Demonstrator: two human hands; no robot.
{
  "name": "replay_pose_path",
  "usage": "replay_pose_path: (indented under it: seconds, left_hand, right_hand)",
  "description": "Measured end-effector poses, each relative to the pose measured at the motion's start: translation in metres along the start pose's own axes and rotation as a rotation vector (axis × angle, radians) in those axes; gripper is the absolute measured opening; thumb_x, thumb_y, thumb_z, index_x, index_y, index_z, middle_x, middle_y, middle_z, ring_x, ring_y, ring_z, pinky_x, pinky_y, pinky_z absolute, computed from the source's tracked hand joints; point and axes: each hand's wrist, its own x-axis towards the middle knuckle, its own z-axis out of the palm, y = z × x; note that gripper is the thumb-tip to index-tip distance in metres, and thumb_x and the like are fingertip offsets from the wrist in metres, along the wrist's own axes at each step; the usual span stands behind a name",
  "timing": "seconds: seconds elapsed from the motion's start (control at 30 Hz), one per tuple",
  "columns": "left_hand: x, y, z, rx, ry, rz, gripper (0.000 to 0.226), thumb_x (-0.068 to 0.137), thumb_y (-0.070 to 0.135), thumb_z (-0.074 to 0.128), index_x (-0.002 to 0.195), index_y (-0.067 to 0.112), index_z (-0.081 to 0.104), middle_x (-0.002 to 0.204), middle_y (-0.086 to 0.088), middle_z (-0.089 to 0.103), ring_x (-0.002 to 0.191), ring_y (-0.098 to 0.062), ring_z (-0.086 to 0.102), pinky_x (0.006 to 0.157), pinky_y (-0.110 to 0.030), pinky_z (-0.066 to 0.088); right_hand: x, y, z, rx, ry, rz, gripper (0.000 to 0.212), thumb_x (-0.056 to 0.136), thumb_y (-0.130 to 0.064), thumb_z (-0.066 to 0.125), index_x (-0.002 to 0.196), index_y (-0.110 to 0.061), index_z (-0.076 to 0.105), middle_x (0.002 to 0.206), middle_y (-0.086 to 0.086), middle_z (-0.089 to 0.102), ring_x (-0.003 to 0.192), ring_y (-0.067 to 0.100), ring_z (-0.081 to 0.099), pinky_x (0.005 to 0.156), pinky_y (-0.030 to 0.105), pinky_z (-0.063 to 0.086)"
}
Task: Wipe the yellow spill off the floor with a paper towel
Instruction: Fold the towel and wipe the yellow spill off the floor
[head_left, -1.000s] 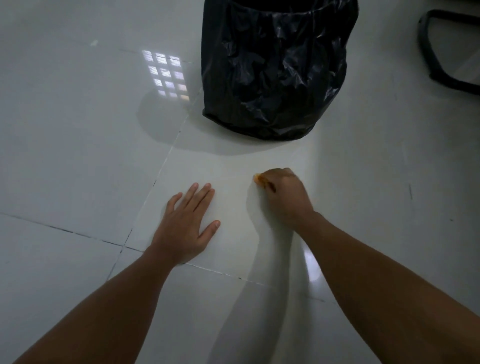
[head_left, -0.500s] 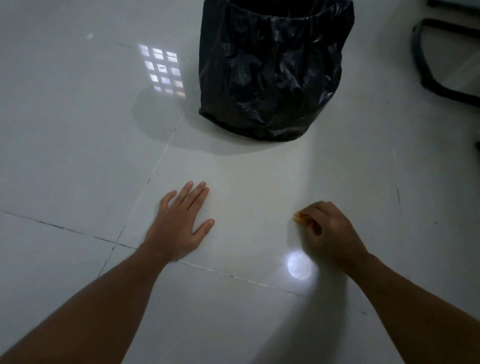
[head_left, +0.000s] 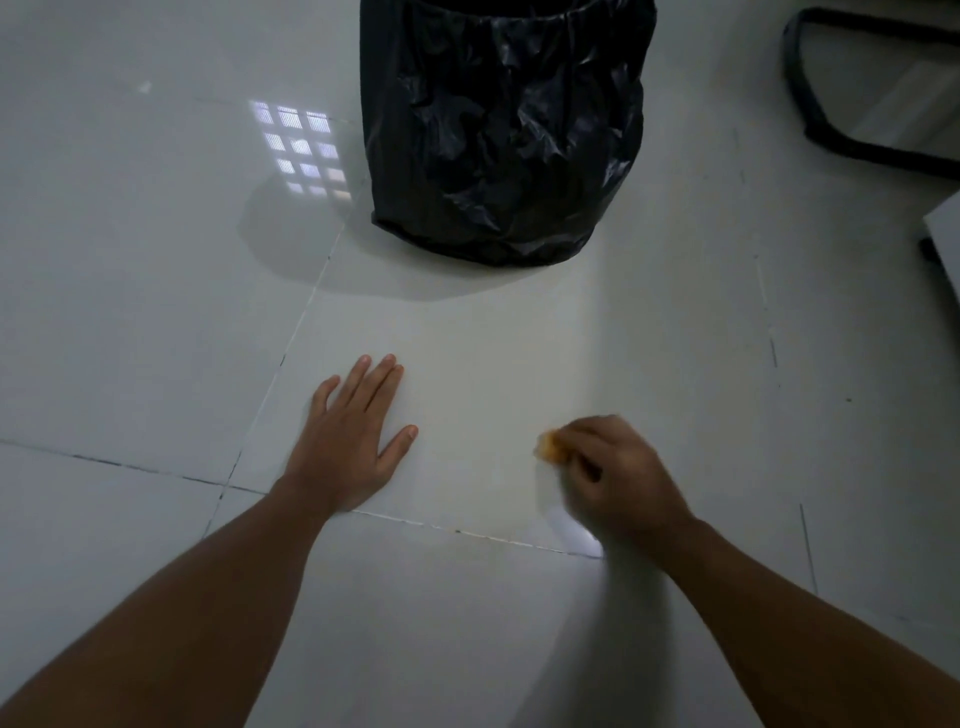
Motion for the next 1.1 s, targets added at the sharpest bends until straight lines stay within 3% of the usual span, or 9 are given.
replay_pose_path:
  seconds: [0.03,0.1,0.2,0.3,0.5,0.67,0.8,0.9,1.1]
  left_hand:
    - [0.000,0.000,0.000,0.001,0.002,0.000,0.073,0.097,0.055,0.030,0.157,0.014,0.028,0.166,-0.001,0.026,0.155,-0.023,0.018,0.120,-0.050,0.022]
    - [0.000,0.000,0.001,-0.006,0.002,0.002,0.073,0.097,0.055,0.030,0.157,0.014,0.027,0.166,-0.001,0.025,0.155,-0.024,0.017,0.120,-0.050,0.022]
    - [0.002,-0.001,0.002,-0.017,0.007,0.009,0.073,0.097,0.055,0.030,0.156,0.013,0.028,0.166,-0.002,0.026,0.155,-0.025,0.016,0.121,-0.050,0.021]
    - [0.001,-0.001,0.003,-0.018,0.009,0.018,0.074,0.097,0.055,0.030,0.156,0.012,0.028,0.165,-0.003,0.026,0.155,-0.027,0.016,0.122,-0.051,0.020]
    - [0.001,-0.001,0.003,-0.031,0.014,0.018,0.073,0.097,0.055,0.032,0.156,0.012,0.029,0.165,-0.002,0.026,0.155,-0.026,0.016,0.123,-0.051,0.020]
    - [0.001,-0.001,0.002,-0.031,0.014,0.015,0.073,0.097,0.056,0.030,0.156,0.014,0.028,0.166,-0.001,0.025,0.155,-0.025,0.015,0.123,-0.049,0.020]
    - [0.000,-0.001,0.001,-0.029,0.006,0.016,0.073,0.097,0.056,0.030,0.156,0.013,0.028,0.165,-0.002,0.026,0.155,-0.026,0.016,0.123,-0.049,0.020]
    - [0.001,-0.001,0.000,-0.027,-0.005,0.019,0.073,0.097,0.056,0.029,0.156,0.013,0.027,0.166,-0.002,0.025,0.155,-0.025,0.015,0.124,-0.048,0.018]
    - [0.002,0.000,-0.002,-0.043,-0.040,0.008,0.074,0.097,0.056,0.026,0.157,0.012,0.027,0.166,-0.003,0.024,0.155,-0.026,0.014,0.124,-0.050,0.017]
  right_hand:
    - [-0.002,0.007,-0.005,-0.023,0.066,0.084,0.025,0.076,0.003,0.068,0.097,-0.008,0.075,0.094,0.004,0.067,0.086,0.021,0.060,0.078,0.033,0.051]
    - [-0.014,0.012,-0.010,-0.052,0.070,0.062,0.017,0.076,0.003,0.068,0.091,-0.005,0.072,0.084,0.004,0.059,0.077,0.020,0.054,0.068,0.037,0.049]
    - [-0.024,-0.007,-0.003,0.002,-0.100,-0.151,0.017,0.077,-0.001,0.064,0.092,-0.006,0.070,0.084,0.008,0.057,0.074,0.024,0.052,0.064,0.036,0.048]
    - [0.000,-0.029,0.020,0.052,-0.240,-0.231,0.019,0.081,-0.006,0.061,0.098,-0.008,0.070,0.089,0.007,0.061,0.079,0.024,0.056,0.065,0.034,0.048]
    - [0.045,-0.008,0.013,-0.005,-0.013,0.059,0.024,0.081,-0.007,0.064,0.101,-0.017,0.073,0.094,-0.003,0.066,0.088,0.016,0.054,0.077,0.029,0.048]
    - [0.037,0.004,0.000,0.041,0.067,0.222,0.030,0.083,-0.010,0.066,0.111,-0.021,0.071,0.100,-0.009,0.069,0.093,0.009,0.055,0.083,0.005,0.037]
    - [0.043,-0.002,0.004,0.084,0.088,0.229,0.022,0.086,-0.024,0.073,0.107,-0.018,0.074,0.100,-0.008,0.071,0.092,0.007,0.060,0.088,0.018,0.049]
    - [0.044,-0.006,0.005,0.126,0.091,0.237,0.025,0.085,-0.031,0.074,0.105,-0.016,0.076,0.097,-0.009,0.071,0.090,0.006,0.062,0.087,0.017,0.049]
    - [0.047,-0.007,0.007,0.126,0.100,0.258,0.018,0.083,-0.026,0.077,0.098,-0.016,0.076,0.090,-0.008,0.070,0.079,0.002,0.061,0.076,0.009,0.048]
